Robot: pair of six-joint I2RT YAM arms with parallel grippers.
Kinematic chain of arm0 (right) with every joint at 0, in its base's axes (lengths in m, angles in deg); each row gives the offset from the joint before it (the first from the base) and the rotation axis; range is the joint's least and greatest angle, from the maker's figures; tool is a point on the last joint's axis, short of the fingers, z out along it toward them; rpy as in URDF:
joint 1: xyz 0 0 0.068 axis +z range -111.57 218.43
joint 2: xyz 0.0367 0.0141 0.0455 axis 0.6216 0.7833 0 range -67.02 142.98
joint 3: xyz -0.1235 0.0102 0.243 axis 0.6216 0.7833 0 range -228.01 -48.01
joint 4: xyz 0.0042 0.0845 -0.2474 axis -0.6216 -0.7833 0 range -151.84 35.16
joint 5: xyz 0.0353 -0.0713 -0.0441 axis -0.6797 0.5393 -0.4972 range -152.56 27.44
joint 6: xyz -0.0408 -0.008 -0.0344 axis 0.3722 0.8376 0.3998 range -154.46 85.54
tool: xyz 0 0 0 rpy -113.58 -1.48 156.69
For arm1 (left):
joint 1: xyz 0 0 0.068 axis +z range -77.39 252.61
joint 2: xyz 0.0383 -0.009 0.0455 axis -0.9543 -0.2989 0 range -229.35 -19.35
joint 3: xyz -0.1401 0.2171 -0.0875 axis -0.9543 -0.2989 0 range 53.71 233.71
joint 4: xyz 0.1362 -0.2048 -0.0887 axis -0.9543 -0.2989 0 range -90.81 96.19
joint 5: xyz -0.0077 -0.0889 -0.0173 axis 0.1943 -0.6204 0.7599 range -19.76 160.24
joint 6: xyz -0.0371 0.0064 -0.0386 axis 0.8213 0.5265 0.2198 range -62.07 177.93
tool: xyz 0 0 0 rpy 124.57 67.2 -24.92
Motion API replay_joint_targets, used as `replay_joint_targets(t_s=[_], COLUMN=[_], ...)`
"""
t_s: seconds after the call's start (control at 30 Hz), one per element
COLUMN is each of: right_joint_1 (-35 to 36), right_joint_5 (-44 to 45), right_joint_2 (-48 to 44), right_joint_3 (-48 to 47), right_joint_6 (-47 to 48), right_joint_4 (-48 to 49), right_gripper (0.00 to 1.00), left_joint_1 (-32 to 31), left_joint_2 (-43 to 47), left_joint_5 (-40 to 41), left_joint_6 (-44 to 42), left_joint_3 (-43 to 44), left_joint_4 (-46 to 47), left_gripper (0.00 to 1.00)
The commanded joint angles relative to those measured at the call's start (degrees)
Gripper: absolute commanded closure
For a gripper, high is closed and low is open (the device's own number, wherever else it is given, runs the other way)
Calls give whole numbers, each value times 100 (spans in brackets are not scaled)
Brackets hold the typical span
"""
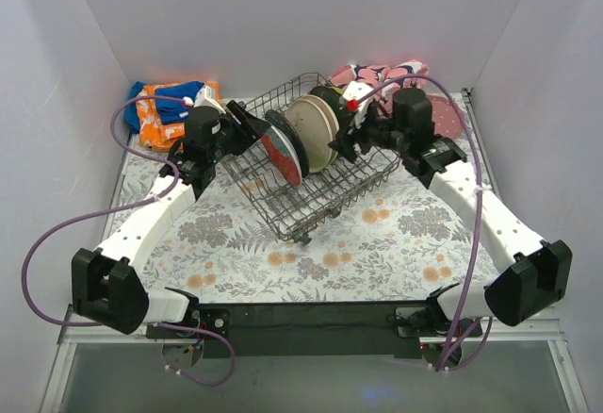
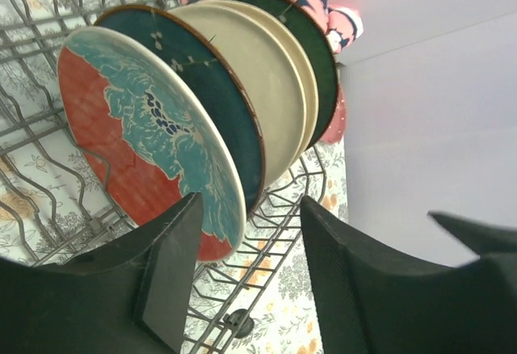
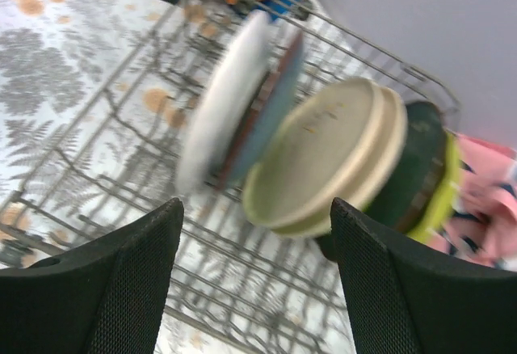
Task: Load the plates into the dish rack
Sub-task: Insert the plate into the dish rack, then grab a plate with the right arm
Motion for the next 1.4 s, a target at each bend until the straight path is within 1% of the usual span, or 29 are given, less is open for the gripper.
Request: replay_joint_targets(t_s=[0.0, 0.07, 0.1, 0.13, 0.17, 0.2, 0.27, 0.3, 0.37, 0.43, 0.47, 0.53, 0.57, 0.6, 0.63, 0.7, 0.73, 0.8, 0.83, 0.87, 0.93, 1.13, 1.17, 1.27, 1.37], right_joint_1=[-895, -1301, -1721, -1934, -2136, -2547, -2866, -3059, -3070, -3245, -3271, -3333, -3342, -3351, -3359, -3394, -3403, -3412, -3412, -3412, -3412, -3421, -3421, -3421, -3421], right_joint_5=[-356, -418, -418, -400, -418, -426, -357, -278, 143, 520, 601, 777, 856, 944, 1066, 1120, 1155, 1217, 1226, 1226, 1243, 1182, 1173, 1173, 1164], right_joint_2=[-444, -593, -612, -594, -481, -402, -34, 107, 571, 907, 1265, 1636, 1995, 2164, 2514, 2849, 3164, 3491, 3832, 3983, 4360, 4915, 4969, 5188, 5399], right_joint_3=[174, 376, 420, 429, 429, 369, 272, 176, 26, -237, -360, -798, -966, -1107, -1422, -1714, -1880, -2372, -2548, -2872, -3103, -3578, -3604, -3745, -3912], right_joint_6=[187, 169, 151, 160, 160, 151, 177, 230, 353, 476, 485, 468, 485, 485, 485, 494, 511, 608, 643, 704, 757, 933, 986, 1056, 1100], right_joint_4=[-277, -295, -312, -391, -444, -497, -673, -708, -796, -831, -875, -980, -998, -1016, -1059, -1095, -1156, -1244, -1410, -1490, -1613, -1631, -1640, -1675, -1754], right_gripper=[20, 19, 19, 19, 19, 19, 19, 20, 20, 20, 20, 21, 21, 21, 21, 22, 23, 23, 24, 25, 26, 33, 36, 42, 46], left_joint_1=[4, 12, 21, 21, 30, 30, 39, 39, 56, 56, 56, 56, 56, 56, 56, 56, 56, 56, 56, 56, 56, 56, 56, 56, 56], left_joint_2=[666, 825, 904, 1096, 1203, 1334, 1695, 1818, 2151, 2354, 2538, 2741, 2838, 3047, 3145, 3452, 3558, 3734, 3883, 3945, 4042, 3999, 3981, 3929, 3902], left_joint_5=[319, 398, 407, 573, 600, 635, 671, 697, 715, 785, 794, 803, 803, 768, 768, 794, 811, 829, 803, 794, 715, 706, 706, 680, 662], left_joint_6=[-490, -639, -779, -885, -990, -1166, -1351, -1456, -1711, -1861, -1914, -1993, -2011, -2028, -2029, -2011, -2002, -1950, -1941, -1923, -1906, -1888, -1897, -1897, -1870], left_joint_3=[-152, -248, -292, -345, -406, -555, -705, -862, -1004, -1179, -1241, -1442, -1505, -1592, -1715, -1865, -1935, -2146, -2217, -2322, -2410, -2455, -2446, -2411, -2411], left_joint_4=[-167, -272, -317, -343, -396, -431, -501, -536, -676, -800, -896, -993, -1055, -1073, -1090, -1152, -1169, -1205, -1205, -1205, -1205, -1266, -1266, -1266, -1275], left_gripper=[49, 46, 45, 44, 43, 40, 37, 33, 30, 27, 27, 27, 27, 27, 27, 27, 27, 27, 27, 27, 27, 27, 27, 27, 27])
